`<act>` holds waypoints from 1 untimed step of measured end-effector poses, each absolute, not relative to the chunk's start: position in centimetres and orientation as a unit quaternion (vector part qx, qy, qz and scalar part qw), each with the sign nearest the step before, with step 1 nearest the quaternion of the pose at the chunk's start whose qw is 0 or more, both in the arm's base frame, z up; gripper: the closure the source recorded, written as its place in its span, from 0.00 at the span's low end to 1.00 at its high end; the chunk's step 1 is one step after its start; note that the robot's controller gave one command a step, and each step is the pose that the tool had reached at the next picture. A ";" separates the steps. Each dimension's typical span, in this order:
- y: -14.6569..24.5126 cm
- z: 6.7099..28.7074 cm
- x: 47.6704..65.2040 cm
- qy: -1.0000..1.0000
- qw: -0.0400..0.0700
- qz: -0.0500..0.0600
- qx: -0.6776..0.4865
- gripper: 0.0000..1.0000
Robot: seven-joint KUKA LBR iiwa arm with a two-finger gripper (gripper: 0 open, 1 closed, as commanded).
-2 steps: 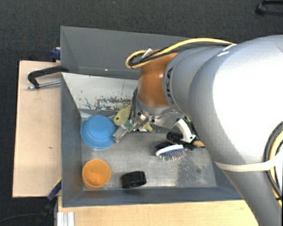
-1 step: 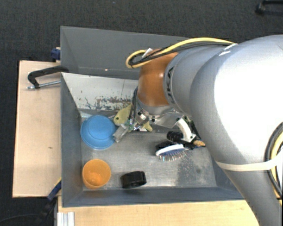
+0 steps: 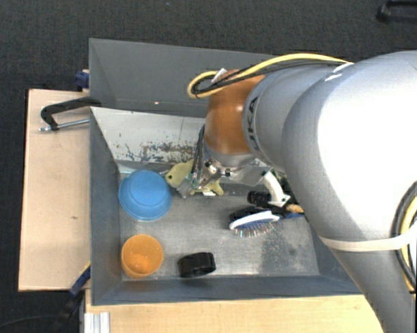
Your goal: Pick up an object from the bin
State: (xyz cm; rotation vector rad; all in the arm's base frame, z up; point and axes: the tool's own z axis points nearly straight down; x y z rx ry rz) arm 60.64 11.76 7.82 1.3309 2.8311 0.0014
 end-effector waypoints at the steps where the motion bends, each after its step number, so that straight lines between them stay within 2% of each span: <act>1: 11.9 18.1 60.9 0.906 0.006 0.004 0.424 1.00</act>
Offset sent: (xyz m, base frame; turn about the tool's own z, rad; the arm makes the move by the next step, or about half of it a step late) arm -0.0001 0.0001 0.0967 -0.0001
